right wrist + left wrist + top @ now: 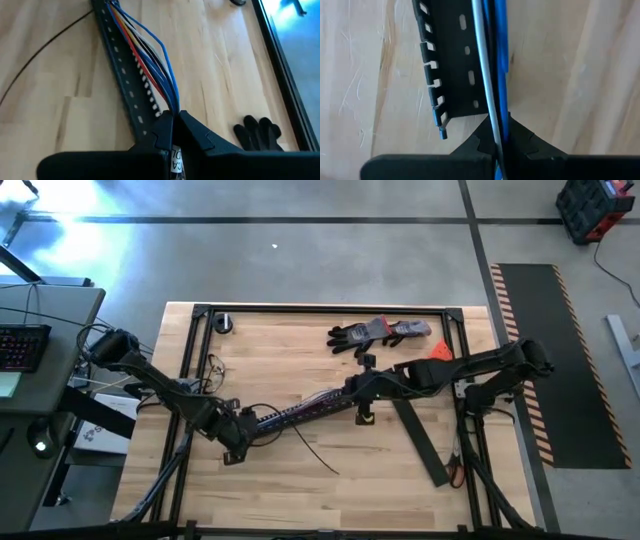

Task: Ziptie cables
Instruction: Put the zip tied cable wires into black cable duct

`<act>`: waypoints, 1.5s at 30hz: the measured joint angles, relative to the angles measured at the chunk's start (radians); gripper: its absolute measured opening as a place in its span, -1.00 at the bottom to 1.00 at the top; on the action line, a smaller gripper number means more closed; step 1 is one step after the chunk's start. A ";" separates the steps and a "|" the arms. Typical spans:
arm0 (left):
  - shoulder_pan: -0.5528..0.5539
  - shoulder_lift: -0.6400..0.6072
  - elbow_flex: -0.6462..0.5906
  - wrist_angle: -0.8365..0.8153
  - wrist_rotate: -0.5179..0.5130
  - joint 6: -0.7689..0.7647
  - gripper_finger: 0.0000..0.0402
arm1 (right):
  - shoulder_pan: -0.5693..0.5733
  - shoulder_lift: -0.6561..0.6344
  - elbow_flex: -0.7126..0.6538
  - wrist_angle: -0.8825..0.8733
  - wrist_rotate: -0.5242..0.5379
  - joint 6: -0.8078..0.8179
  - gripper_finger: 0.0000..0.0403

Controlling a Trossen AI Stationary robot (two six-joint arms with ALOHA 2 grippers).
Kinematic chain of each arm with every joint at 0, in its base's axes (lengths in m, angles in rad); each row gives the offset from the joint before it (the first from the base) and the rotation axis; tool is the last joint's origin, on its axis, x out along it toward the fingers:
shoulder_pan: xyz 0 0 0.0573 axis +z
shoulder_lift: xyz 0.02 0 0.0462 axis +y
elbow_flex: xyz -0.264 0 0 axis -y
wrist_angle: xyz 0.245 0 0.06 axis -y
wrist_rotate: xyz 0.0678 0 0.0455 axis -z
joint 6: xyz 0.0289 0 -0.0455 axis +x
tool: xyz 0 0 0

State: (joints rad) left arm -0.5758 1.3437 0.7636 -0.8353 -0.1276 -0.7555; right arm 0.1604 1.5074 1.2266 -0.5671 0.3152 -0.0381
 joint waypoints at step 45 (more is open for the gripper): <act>-0.006 -0.008 0.132 -0.108 -0.028 0.053 -0.43 | -0.189 0.126 0.000 -0.040 -0.157 -0.083 -1.00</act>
State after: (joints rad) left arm -0.5819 1.3357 0.8955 -0.9431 -0.1556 -0.7026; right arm -0.0288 1.6338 1.2263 -0.6075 0.1577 -0.1206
